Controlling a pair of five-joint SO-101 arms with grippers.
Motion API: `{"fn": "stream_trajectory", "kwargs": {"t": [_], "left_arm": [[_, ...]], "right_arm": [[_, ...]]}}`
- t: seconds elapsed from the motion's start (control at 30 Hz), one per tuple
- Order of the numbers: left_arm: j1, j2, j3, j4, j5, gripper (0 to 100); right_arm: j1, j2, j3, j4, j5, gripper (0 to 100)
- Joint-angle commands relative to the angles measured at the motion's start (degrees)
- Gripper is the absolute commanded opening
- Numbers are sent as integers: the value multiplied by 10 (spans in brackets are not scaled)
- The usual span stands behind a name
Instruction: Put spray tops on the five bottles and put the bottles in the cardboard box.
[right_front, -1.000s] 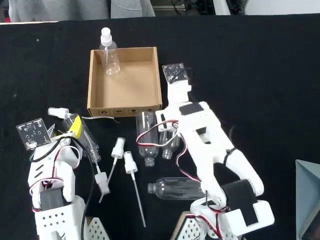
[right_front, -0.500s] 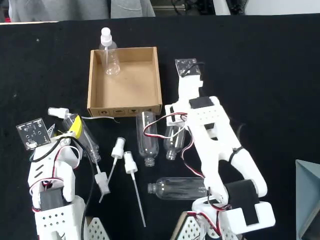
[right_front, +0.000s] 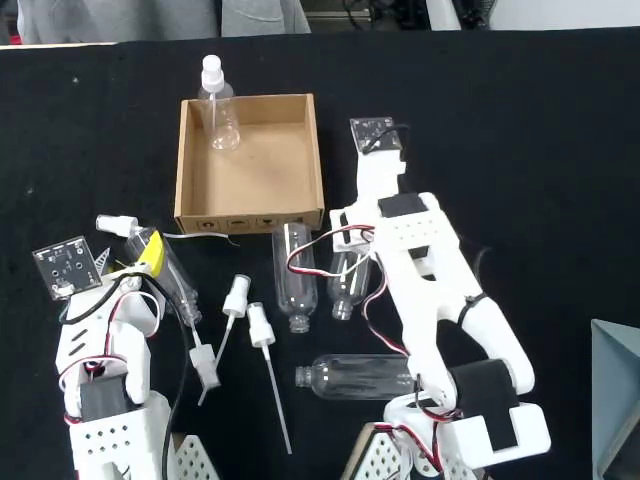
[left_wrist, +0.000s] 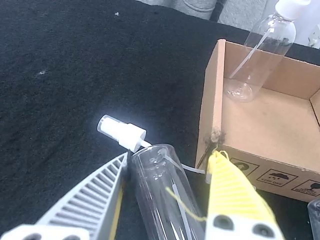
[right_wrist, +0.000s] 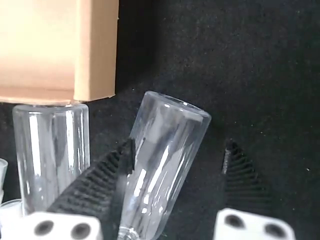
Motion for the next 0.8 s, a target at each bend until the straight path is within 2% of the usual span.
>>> {"fn": "stream_trajectory", "kwargs": {"t": [0.0,0.33,0.6,0.77], "left_arm": [[-4,-6,-4,-12,-4,230],[-4,-6,-4,-11,-4,230],[-5,-6,-4,-12,-4,230],[-5,-6,-4,-11,-4,230]], "right_arm": [[15,15,-7,-2,-5,237],[41,74,-29,-17,-5,233],[63,74,-60,-16,-5,11],[66,74,-60,-16,-4,18]]}}
